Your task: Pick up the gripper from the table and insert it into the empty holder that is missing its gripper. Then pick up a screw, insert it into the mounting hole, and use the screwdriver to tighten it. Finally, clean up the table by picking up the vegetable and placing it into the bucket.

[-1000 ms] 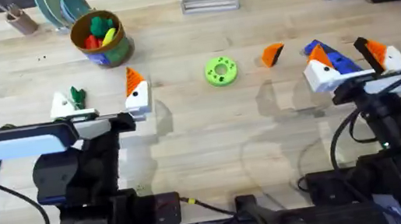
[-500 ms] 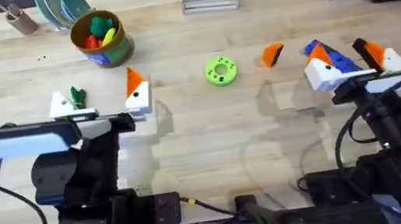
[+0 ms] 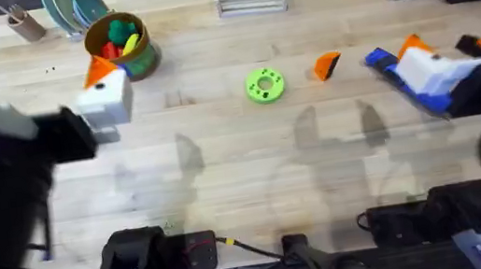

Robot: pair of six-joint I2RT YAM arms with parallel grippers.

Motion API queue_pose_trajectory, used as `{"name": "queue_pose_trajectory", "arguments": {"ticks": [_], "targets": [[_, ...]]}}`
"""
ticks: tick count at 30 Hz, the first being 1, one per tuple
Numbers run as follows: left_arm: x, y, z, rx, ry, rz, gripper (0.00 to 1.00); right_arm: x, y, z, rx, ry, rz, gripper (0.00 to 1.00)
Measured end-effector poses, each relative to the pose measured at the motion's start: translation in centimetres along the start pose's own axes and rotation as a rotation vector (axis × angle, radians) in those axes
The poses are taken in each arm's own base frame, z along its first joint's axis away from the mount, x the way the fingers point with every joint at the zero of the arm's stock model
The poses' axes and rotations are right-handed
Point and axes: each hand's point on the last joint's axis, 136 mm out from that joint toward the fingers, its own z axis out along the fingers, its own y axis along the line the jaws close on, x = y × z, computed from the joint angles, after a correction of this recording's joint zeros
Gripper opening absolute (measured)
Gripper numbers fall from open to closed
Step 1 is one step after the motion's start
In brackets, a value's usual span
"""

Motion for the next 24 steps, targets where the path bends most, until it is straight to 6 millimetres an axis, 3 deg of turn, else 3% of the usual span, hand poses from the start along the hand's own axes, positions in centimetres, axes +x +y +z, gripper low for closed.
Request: {"name": "queue_pose_trajectory", "arguments": {"ticks": [5,11,19,24], "targets": [[-1.1,0.7,0.9,-0.007,0.229,0.114,0.991,-2.9,0.4,-1.3,0.016,0.144,-0.032,0.985],[-1.4,0.6,4.1,0.014,0.402,0.198,0.993,-5.2,0.7,-0.3,0.023,0.230,-0.049,0.985],[2.3,-0.2,7.3,0.051,0.592,0.238,0.993,-4.7,0.6,0.3,0.027,0.269,-0.052,0.985],[4.6,0.2,8.5,0.011,0.704,0.134,0.993,-4.8,0.6,0.3,0.027,0.268,-0.052,0.985]]}}
